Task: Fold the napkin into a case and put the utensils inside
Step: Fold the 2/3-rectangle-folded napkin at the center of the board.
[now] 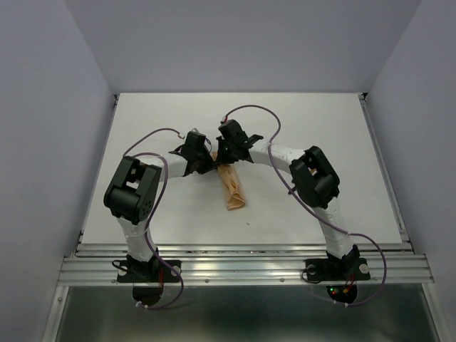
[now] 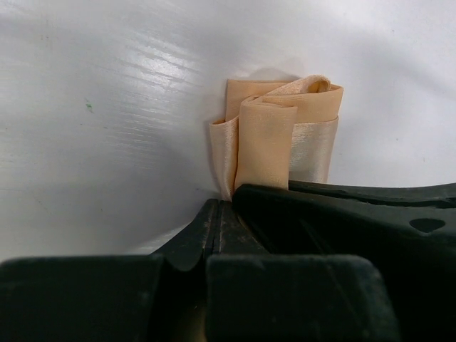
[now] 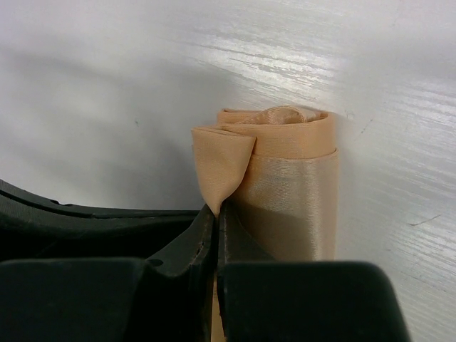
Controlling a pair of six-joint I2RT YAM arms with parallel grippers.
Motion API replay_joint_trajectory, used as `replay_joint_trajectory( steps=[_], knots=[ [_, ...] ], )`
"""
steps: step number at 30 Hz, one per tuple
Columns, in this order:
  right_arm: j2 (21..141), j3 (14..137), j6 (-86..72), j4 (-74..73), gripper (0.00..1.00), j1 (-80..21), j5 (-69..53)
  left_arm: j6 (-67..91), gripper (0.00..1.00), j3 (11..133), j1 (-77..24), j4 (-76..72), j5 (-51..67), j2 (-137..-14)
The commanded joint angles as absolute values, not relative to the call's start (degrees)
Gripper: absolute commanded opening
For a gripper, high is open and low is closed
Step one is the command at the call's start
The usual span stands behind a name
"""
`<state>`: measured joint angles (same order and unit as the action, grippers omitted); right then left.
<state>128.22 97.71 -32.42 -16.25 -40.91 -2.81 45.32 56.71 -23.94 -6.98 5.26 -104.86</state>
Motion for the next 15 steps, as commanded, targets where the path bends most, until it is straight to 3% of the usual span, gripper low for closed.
replay_joint_trajectory(
  steps=[1, 12, 15],
  knots=[
    [129.73, 99.32, -32.61, -15.47, 0.01, -41.66, -2.29, 44.38, 0.00, 55.02, -24.08, -0.97, 2.37, -102.83],
    [129.11, 97.12, -28.65, -14.41, 0.01, -41.66, -5.01, 41.49, 0.00, 58.27, -20.65, 4.74, 0.62, -96.86],
    [128.59, 96.51, -28.04, -14.41, 0.01, -41.66, -4.66, 41.31, 0.09, 60.55, -20.57, 4.92, -0.62, -96.85]
  ],
)
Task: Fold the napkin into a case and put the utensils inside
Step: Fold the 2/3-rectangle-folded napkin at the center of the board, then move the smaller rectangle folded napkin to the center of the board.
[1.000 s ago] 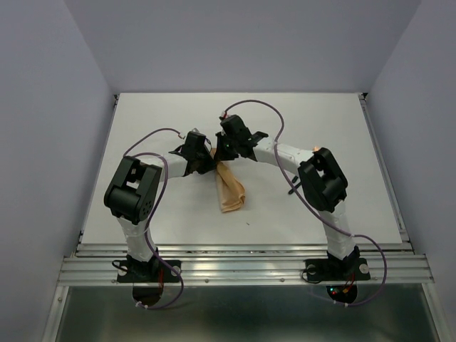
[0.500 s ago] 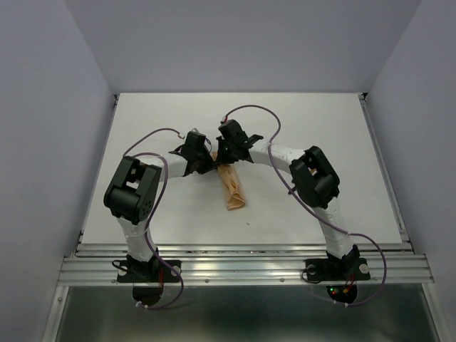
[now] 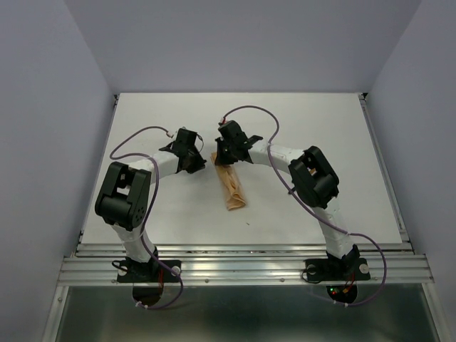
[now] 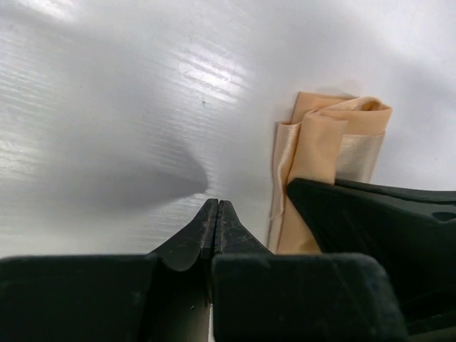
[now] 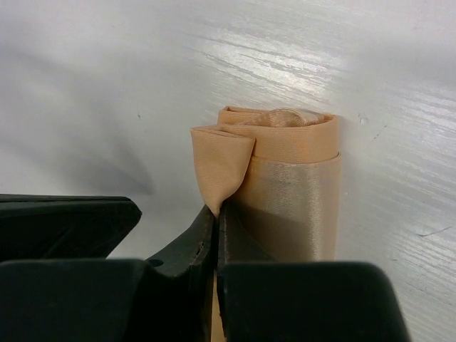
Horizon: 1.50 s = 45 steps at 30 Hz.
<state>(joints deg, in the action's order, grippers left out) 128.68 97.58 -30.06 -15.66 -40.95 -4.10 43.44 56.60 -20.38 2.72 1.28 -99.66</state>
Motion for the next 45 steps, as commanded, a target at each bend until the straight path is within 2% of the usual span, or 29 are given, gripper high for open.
replay_joint_trajectory(
  steps=[1, 4, 5, 7, 10, 16, 20, 24, 31, 35, 38, 40, 43, 45],
  knots=[
    [128.15, 96.24, -27.86, -14.41, 0.05, -41.66, -4.48, 41.13, 0.12, 61.25, -20.48, 4.75, -0.27, -97.46],
    [127.62, 95.71, -27.33, -14.33, 0.22, -41.66, -4.31, 40.87, 0.16, 63.80, -20.30, 4.83, 2.46, -98.61],
    [127.27, 95.36, -27.16, -14.07, 0.33, -41.66, -4.57, 40.87, 0.21, 64.42, -20.30, 5.01, 2.98, -98.96],
    [126.48, 94.40, -26.81, -12.93, 0.48, -41.66, -5.62, 40.87, 0.29, 65.83, -20.22, 5.79, 2.64, -99.14],
    [124.72, 92.20, -26.98, -10.29, 0.53, -41.66, -5.98, 40.96, 0.29, 66.44, -19.69, 6.85, 1.85, -98.79],
    [120.85, 87.38, -29.35, -4.93, 0.53, -41.66, -6.77, 41.57, 0.28, 64.07, -17.23, 6.86, 1.67, -97.56],
    [116.83, 83.08, -30.41, -0.72, 0.46, -41.66, -6.42, 40.96, 0.25, 63.02, -17.05, 5.20, 4.29, -97.03],
    [111.54, 79.12, -30.24, 2.28, 0.47, -41.66, -5.01, 39.81, 0.18, 62.14, -17.14, 1.94, 9.39, -97.38],
    [104.51, 71.90, -29.27, 1.59, 0.46, -41.66, -3.87, 39.46, 0.17, 61.08, -18.02, -2.20, 13.28, -97.91],
    [101.52, 67.60, -31.46, -2.11, 0.31, -41.66, -4.74, 40.16, 0.25, 59.77, -18.02, -2.02, 10.81, -96.86],
    [98.28, 62.43, -33.48, -1.58, 0.28, -41.66, -5.71, 40.25, 0.29, 58.71, -18.02, -2.11, 10.37, -95.89],
    [96.25, 60.30, -34.54, -2.02, 0.27, -41.66, -6.15, 39.90, 0.36, 58.01, -18.02, -2.20, 10.28, -95.28],
    [94.49, 57.31, -34.89, -4.12, 0.29, -42.19, -6.94, 38.50, 0.38, 57.13, -16.88, -1.67, 10.55, -95.01],
    [93.43, 56.61, -34.89, -7.19, 0.37, -42.71, -6.86, 37.80, 0.38, 56.34, -15.39, -1.93, 11.86, -94.57]
  ],
)
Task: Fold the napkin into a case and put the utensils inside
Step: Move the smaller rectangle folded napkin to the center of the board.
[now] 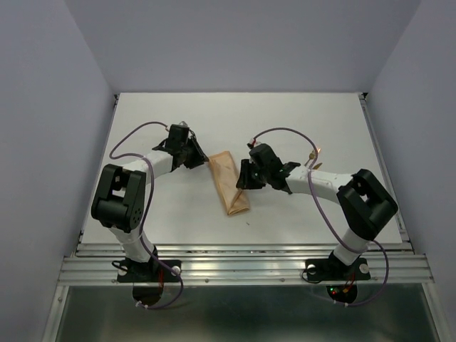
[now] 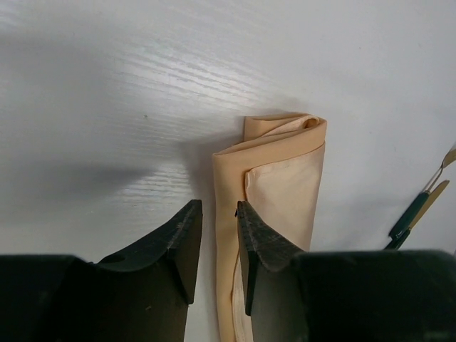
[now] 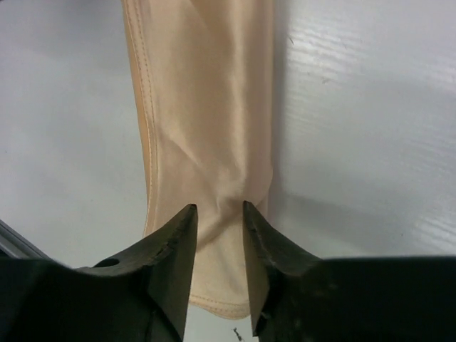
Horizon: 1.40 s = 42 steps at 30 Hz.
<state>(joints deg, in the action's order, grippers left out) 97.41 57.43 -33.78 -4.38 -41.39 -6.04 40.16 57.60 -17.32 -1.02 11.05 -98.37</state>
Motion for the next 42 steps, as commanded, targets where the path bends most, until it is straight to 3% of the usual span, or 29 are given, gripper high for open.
replay_joint_trajectory(
  steps=[1, 2, 6, 11, 16, 22, 23, 25, 32, 38, 42],
  knots=[
    [93.08, 56.25, -35.07, -7.73, 0.42, -42.71, -7.03, 37.36, 0.38, 55.82, -14.68, -2.02, 12.21, -94.48],
    [92.29, 55.21, -35.33, -8.17, 0.51, -42.71, -6.94, 36.92, 0.38, 55.55, -13.29, -2.02, 12.48, -94.13],
    [92.19, 53.88, -36.56, -8.00, 0.64, -43.24, -6.94, 37.18, 0.38, 55.20, -11.95, -1.93, 13.01, -93.43],
    [95.97, 55.63, -38.32, -7.47, 0.73, -43.24, -9.48, 38.06, 0.38, 54.41, -11.95, -2.46, 13.45, -93.52],
    [98.96, 55.64, -40.34, -5.72, 0.73, -43.24, -9.67, 38.32, 0.38, 53.27, -11.95, -2.72, 13.45, -93.25],
    [101.16, 55.20, -38.42, -5.36, 0.46, -43.24, -10.11, 38.58, 0.38, 53.35, -11.95, -2.55, 13.71, -93.78],
    [101.08, 55.20, -37.54, -5.45, 0.34, -43.24, -10.02, 38.85, 0.37, 53.26, -11.95, -2.64, 14.06, -93.52],
    [100.90, 55.98, -32.82, -6.23, 0.24, -43.24, -10.02, 38.76, 0.36, 53.17, -11.95, -2.90, 14.76, -93.25],
    [104.06, 60.64, -18.82, -13.97, 0.01, -37.46, -16.24, 37.88, 0.36, 52.56, -11.78, -1.67, 14.59, -91.33],
    [103.54, 61.43, -11.97, -15.20, 0.01, -34.28, -20.56, 38.23, 0.36, 48.78, -11.78, -1.67, 14.32, -87.81],
    [105.47, 66.96, -5.81, -25.12, 0.05, -34.28, -19.96, 38.49, 0.36, 46.85, -11.87, -1.93, 14.94, -85.96]
  ],
)
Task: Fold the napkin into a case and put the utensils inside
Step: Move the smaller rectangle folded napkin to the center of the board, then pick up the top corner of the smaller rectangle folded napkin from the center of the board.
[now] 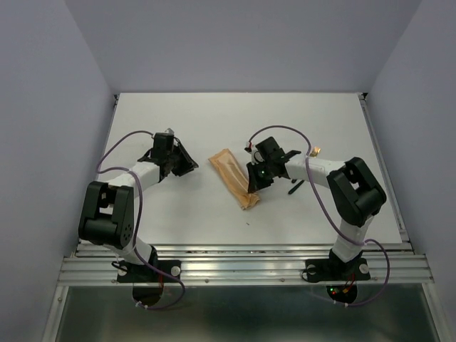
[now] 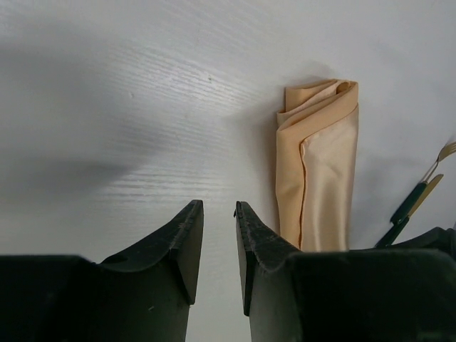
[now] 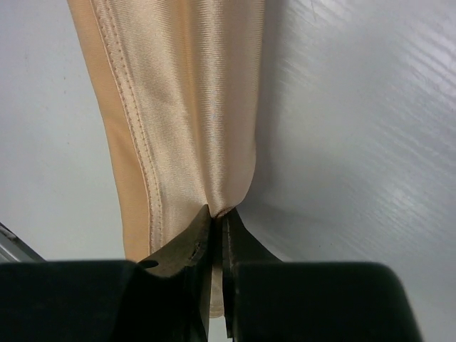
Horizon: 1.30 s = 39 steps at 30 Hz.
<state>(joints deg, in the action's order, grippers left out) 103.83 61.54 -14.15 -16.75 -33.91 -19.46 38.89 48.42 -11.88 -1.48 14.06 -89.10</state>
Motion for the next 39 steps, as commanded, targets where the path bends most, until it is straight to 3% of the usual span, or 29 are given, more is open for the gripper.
replay_joint_trajectory(
  steps=[1, 2, 3, 4, 5, 8, 17, 24, 39],
  knots=[
    [105.12, 66.89, -5.54, -25.22, 0.09, -34.28, -19.43, 38.58, 0.36, 46.15, -11.87, -1.93, 14.77, -85.17],
    [104.60, 66.88, -5.45, -25.22, 0.16, -34.28, -18.99, 38.85, 0.36, 45.88, -11.87, -2.19, 14.59, -84.91],
    [103.46, 66.80, -5.54, -25.40, 0.35, -34.28, -17.68, 39.02, 0.36, 45.62, -11.87, -2.20, 14.50, -84.73],
    [102.93, 66.71, -5.80, -25.49, 0.39, -34.28, -17.14, 39.11, 0.36, 45.27, -11.87, -2.55, 14.41, -84.38],
    [102.40, 66.80, -6.06, -25.58, 0.51, -34.28, -16.62, 39.29, 0.37, 45.18, -11.87, -2.64, 14.41, -84.29],
    [100.02, 67.06, -7.20, -25.93, 0.60, -34.28, -14.25, 39.73, 0.37, 45.44, -11.87, -2.64, 14.41, -84.46],
    [98.43, 75.48, -15.90, -25.24, 0.59, -37.43, 1.73, 41.57, 0.38, 46.67, -11.78, -0.27, 9.51, -83.59],
    [110.18, 90.67, -16.09, -24.00, 0.59, -45.70, 10.80, 41.84, 0.39, 47.02, -9.50, 3.43, 7.82, -82.36],
    [125.33, 103.27, -14.24, -20.65, 0.50, -46.85, 9.57, 45.26, 0.38, 40.87, -5.45, 0.44, 11.42, -76.91]
  ],
)
